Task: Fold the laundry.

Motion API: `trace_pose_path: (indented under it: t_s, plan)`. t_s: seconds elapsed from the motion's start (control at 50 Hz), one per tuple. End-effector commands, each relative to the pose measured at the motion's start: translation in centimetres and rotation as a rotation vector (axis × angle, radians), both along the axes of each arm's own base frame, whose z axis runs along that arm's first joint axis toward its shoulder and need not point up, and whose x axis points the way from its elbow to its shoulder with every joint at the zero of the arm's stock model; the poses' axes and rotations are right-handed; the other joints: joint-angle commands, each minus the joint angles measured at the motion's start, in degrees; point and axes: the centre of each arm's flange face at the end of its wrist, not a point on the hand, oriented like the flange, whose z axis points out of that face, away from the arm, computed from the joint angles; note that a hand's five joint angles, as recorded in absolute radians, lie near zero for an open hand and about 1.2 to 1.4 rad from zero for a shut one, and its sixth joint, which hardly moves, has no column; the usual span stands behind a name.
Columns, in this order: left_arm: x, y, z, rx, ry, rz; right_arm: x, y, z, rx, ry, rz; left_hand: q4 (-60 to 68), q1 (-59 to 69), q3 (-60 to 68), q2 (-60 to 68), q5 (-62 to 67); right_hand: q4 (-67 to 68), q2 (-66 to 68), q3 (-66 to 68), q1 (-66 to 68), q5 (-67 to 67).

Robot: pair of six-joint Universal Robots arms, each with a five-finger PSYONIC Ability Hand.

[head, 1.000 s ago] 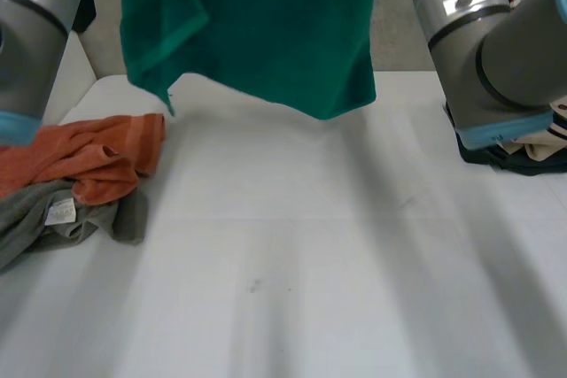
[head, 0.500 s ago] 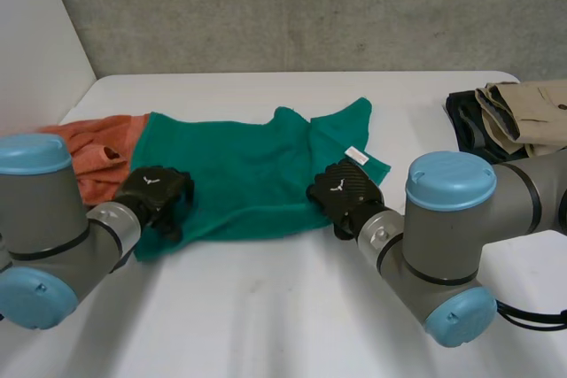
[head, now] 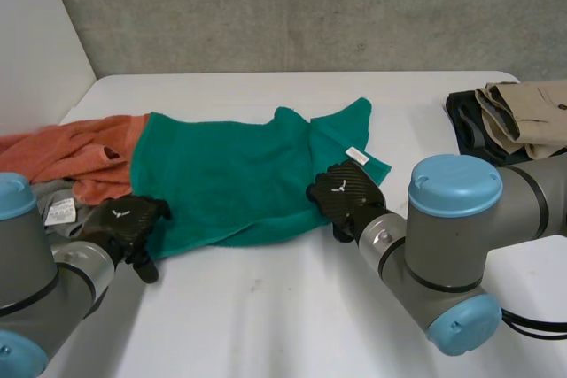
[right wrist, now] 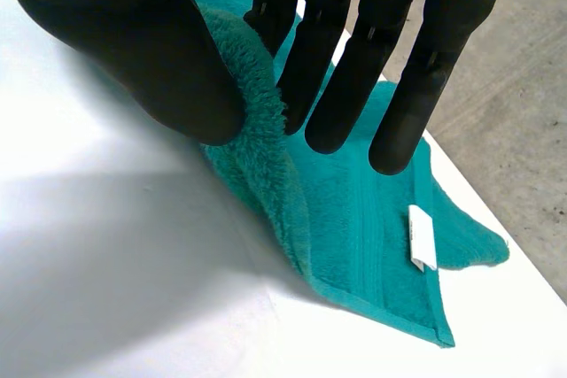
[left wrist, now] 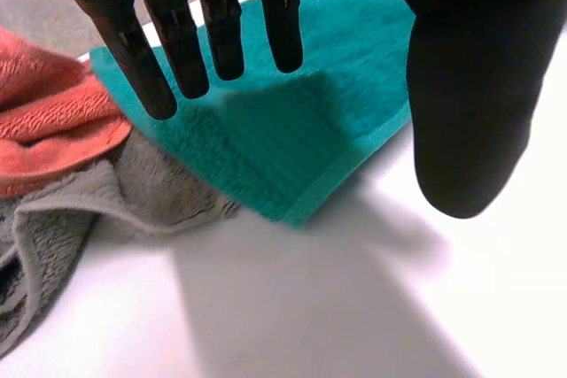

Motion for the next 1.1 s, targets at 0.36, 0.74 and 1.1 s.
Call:
trace_pose_path:
  t_s: [0.36, 0.74, 1.1]
  plan:
    - [0.1, -5.3, -2.8, -0.118, 0.012, -0.012, -0.3, 0.3, 0.7, 0.042, -0.043, -0.017, 53.4, 52.8, 53.1, 53.0, 53.3, 3.3, 4.6, 3.8, 7.0, 4.2]
    - [0.6, -2.1, 4.3, -0.246, 0.049, -0.022, -5.3, -7.4, 8.4, 0.177, -0.066, -0.085, 57.9, 57.2, 57.5, 57.4, 57.7, -44.6, -43.3, -44.0, -40.8, -43.7]
    - [-1.4, 0.2, 12.5, -0.320, 0.196, -0.095, -4.8, -10.8, 3.8, 0.144, 0.027, -0.023, 57.9, 57.2, 57.5, 57.4, 57.7, -43.2, -41.9, -42.7, -39.4, -42.3]
